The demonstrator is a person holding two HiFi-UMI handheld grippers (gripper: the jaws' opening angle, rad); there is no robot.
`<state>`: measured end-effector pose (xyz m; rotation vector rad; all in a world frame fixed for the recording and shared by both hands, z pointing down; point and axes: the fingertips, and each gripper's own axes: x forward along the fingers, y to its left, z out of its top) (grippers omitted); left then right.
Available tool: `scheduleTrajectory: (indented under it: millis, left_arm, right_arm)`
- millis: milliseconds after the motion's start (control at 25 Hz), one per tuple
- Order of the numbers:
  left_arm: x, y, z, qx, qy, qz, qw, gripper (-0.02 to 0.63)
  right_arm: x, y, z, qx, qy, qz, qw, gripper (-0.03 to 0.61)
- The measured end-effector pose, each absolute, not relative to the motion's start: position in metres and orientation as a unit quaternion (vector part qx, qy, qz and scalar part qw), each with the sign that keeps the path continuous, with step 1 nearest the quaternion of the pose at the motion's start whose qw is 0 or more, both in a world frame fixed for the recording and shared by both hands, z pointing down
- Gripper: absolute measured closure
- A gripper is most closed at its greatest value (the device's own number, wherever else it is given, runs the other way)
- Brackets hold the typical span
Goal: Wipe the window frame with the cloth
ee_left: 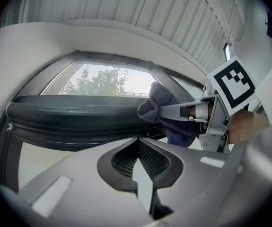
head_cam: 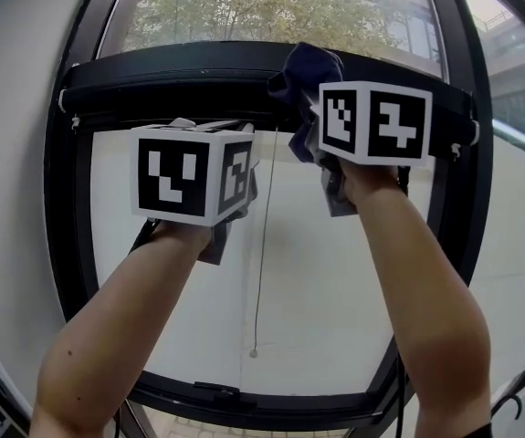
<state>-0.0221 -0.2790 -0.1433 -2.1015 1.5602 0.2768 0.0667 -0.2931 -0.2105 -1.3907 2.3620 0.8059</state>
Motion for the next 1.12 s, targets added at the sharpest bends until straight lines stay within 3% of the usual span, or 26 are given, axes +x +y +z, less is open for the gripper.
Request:
scheduleTrajectory:
  millis: [1120]
  left_arm:
    - [0.148, -0.291, -0.124, -0.784, 0.559, 0.08, 0.259, 0.62]
  right_arm:
    - [0.282, -0.31, -0.201, -0.531, 0.792, 0.27, 0.133, 0.454]
